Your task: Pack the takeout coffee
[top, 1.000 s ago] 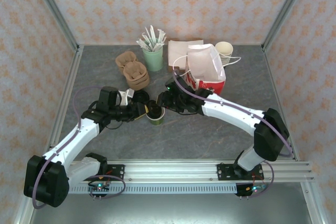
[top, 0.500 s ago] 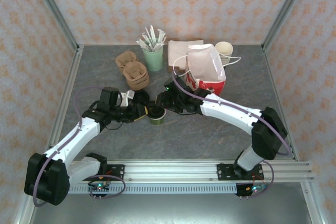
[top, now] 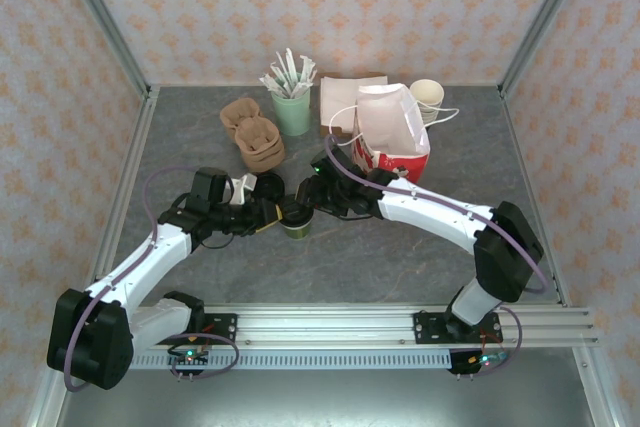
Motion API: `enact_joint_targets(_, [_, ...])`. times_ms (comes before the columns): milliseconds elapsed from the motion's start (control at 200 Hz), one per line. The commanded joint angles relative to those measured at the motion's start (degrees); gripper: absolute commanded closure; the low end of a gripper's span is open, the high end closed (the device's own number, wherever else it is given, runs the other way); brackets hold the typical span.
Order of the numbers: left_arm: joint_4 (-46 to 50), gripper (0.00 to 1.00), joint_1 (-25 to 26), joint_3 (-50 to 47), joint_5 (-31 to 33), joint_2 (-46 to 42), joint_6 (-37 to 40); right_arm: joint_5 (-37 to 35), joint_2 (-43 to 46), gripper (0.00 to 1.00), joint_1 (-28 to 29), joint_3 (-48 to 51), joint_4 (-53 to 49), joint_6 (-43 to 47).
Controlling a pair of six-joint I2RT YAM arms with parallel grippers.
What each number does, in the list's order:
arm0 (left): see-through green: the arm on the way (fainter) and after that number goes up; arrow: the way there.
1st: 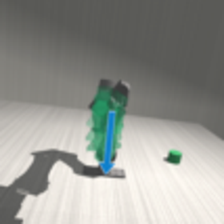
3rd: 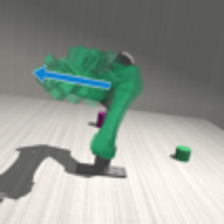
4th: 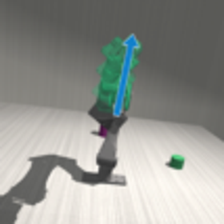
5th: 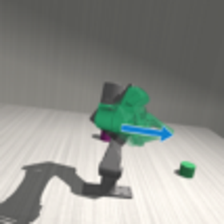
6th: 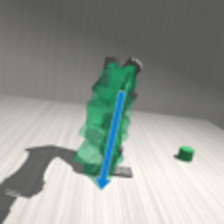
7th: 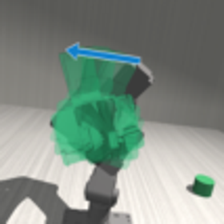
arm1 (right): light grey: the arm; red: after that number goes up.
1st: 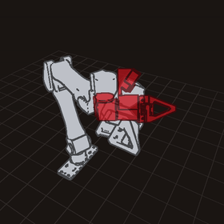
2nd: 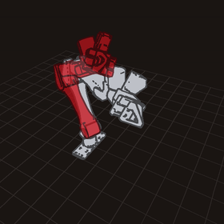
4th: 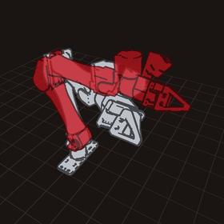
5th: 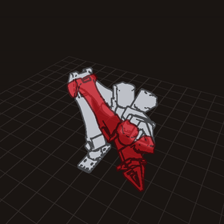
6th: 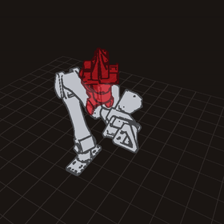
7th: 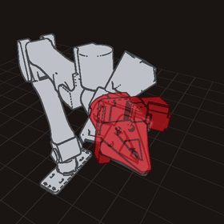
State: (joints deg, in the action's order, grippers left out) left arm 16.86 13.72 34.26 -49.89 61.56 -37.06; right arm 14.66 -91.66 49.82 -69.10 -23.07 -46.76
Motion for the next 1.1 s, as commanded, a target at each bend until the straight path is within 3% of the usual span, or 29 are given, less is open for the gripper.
enact_joint_targets(0, [-1.5, 0.66, -0.6, -0.7, 0.7, 0.4, 0.8, -0.3, 0.1, 0.5, -0.1, -0.5, 0.7, -0.7])
enact_joint_targets(125, [-1.2, 0.62, -0.6, -0.3, 0.1, 0.3, 1.1, -0.2, 0.5, 0.5, 0.0, -0.3, 0.7, -0.6])
enact_joint_targets(335, [3.6, 0.43, -0.6, 2.2, 1.8, -1.6, 4.1, 0.7, 1.8, 0.51, 0.0, 1.2, 1.0, 0.0])
enact_joint_targets(480, [2.4, 0.4, -0.6, 2.8, 0.8, -0.3, 3.8, 1.0, 2.5, 0.52, 0.0, 2.5, 1.4, 0.3])
enact_joint_targets(621, [1.5, 0.32, -0.6, 4.5, 2.0, 1.3, 3.6, 1.2, 3.1, 0.53, 0.1, 3.2, 1.7, 0.7])
enact_joint_targets(1096, [1.5, 0.37, 2.9, 5.4, 6.4, 7.5, 4.6, 1.7, 4.7, 0.54, 0.8, 6.6, 3.2, 1.6])
